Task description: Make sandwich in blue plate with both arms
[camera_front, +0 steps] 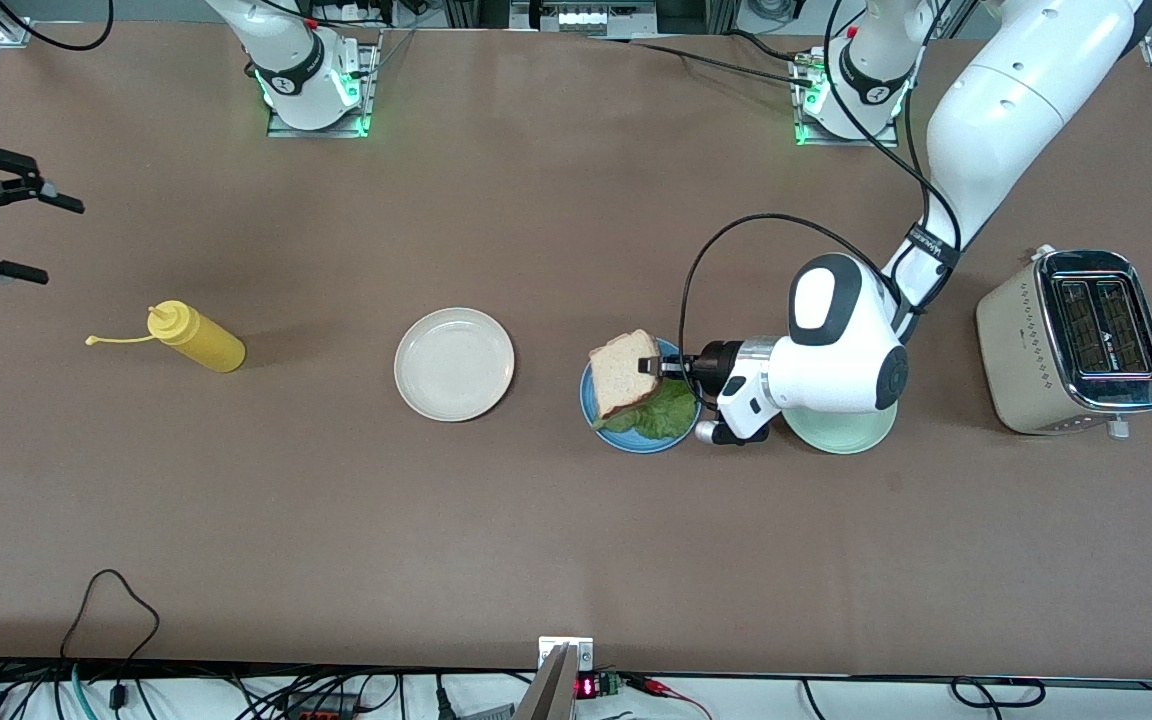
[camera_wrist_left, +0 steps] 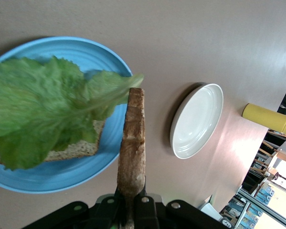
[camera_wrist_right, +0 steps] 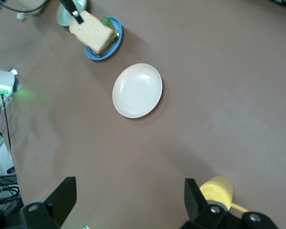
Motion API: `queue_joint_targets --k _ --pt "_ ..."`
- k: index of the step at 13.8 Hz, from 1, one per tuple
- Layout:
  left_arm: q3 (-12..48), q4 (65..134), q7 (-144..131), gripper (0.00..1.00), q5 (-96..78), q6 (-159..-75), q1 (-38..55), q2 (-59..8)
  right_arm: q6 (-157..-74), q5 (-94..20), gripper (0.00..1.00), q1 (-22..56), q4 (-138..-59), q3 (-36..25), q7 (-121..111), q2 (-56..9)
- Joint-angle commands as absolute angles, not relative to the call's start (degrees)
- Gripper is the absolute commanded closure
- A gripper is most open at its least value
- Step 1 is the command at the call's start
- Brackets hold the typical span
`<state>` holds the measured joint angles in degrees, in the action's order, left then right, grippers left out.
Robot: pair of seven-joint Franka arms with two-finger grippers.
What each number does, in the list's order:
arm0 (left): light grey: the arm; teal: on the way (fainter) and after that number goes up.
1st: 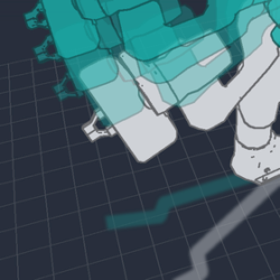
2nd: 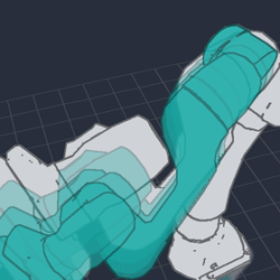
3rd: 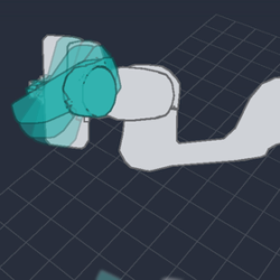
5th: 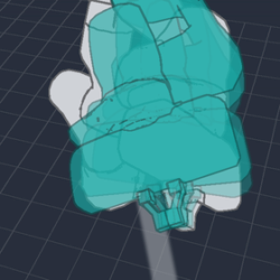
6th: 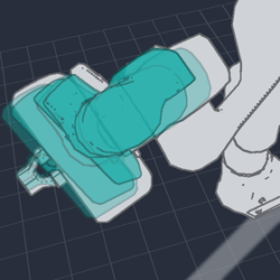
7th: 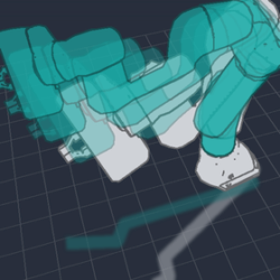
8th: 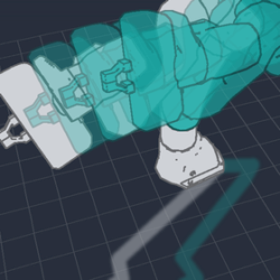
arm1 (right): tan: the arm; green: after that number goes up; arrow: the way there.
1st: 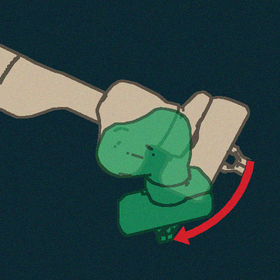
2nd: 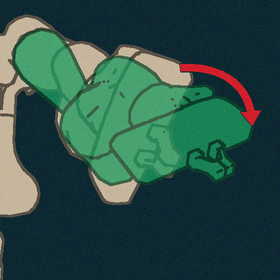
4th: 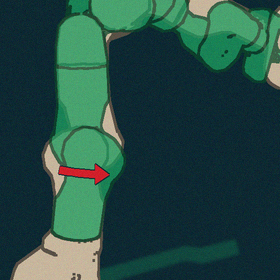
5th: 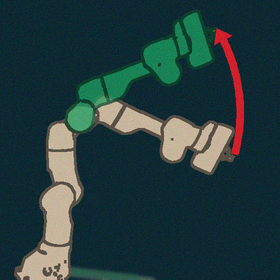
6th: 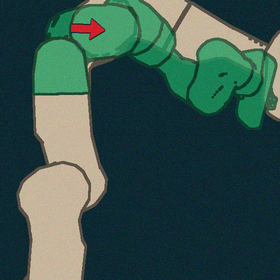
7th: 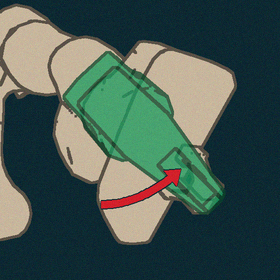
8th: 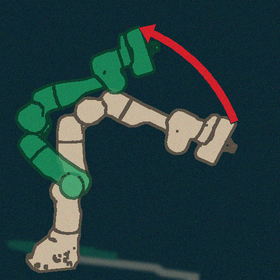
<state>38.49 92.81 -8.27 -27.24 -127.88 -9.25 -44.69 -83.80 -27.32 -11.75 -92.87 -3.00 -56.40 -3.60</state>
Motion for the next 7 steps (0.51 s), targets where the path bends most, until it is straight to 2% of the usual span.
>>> queue_joint_targets --k 1,5,7 --pt "37.71 92.02 -4.66 0.95 -28.65 -127.70 -9.49 -46.49 -83.76 -20.24 0.00 -3.80 -92.55 -6.23 -44.34 -0.54" --pt "36.57 91.32 -4.66 0.78 -28.04 -127.97 -9.32 -48.69 -83.06 -8.73 0.00 1.48 -91.24 -6.15 -26.23 0.62" --pt "35.25 91.06 -4.57 0.69 -27.95 -128.06 -8.88 -49.65 -83.23 -5.20 0.00 1.76 -91.32 -5.80 -17.71 0.53"
